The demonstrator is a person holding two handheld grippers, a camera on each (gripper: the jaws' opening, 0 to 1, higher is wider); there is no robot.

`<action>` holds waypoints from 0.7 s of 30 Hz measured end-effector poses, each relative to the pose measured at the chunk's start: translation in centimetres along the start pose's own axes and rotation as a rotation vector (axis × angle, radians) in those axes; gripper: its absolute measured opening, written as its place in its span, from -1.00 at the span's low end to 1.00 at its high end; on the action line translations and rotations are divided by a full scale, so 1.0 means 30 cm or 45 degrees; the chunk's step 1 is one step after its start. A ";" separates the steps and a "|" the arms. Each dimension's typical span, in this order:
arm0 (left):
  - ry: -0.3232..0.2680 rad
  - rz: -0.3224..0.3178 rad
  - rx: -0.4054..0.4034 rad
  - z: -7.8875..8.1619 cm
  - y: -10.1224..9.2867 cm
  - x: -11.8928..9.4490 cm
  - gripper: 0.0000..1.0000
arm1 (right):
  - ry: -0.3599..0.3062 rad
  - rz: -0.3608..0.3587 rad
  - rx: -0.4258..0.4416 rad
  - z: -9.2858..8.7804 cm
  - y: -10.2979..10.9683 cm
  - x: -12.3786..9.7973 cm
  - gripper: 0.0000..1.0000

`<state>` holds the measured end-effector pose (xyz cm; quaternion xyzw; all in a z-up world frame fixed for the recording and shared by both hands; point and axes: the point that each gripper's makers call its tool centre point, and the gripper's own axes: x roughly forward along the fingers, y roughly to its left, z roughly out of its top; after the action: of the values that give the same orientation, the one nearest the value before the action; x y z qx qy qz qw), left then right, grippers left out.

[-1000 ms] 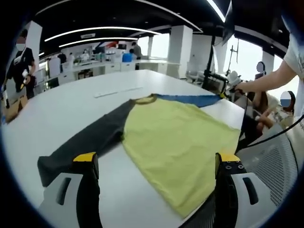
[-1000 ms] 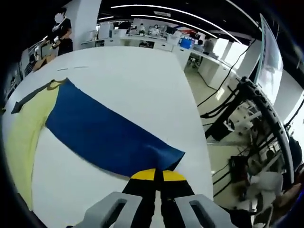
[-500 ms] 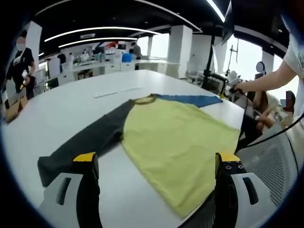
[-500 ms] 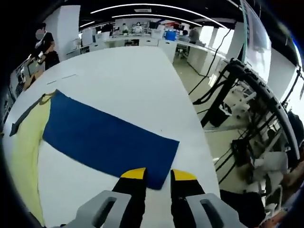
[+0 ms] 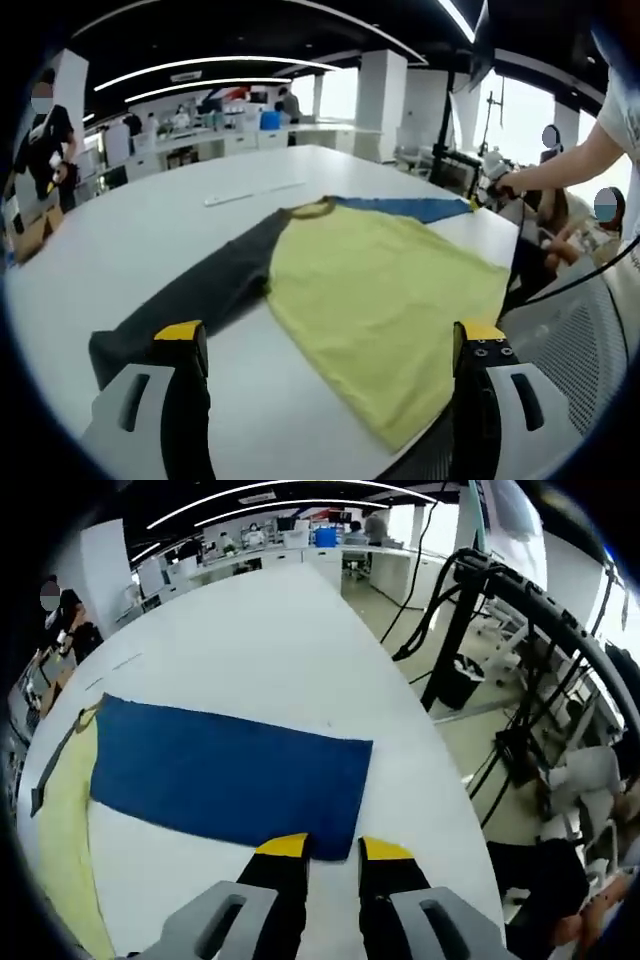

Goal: Fold the garment on the visible template until the final outline fits inside the template.

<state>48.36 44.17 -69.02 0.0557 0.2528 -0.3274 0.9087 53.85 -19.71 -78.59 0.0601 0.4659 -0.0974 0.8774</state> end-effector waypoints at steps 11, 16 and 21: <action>0.009 -0.003 -0.008 -0.016 0.001 0.001 0.98 | -0.030 -0.014 0.052 0.002 0.000 0.012 -0.93; -0.004 -0.004 -0.010 -0.008 0.001 -0.003 0.98 | -0.050 0.033 0.127 0.007 0.011 0.022 -1.00; -0.002 0.000 -0.006 -0.009 0.001 -0.007 0.98 | -0.058 0.022 0.135 -0.007 0.044 -0.013 -1.00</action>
<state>48.12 44.37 -69.14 0.0531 0.2528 -0.3269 0.9091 53.76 -18.34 -78.37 0.1082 0.4394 -0.1157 0.8842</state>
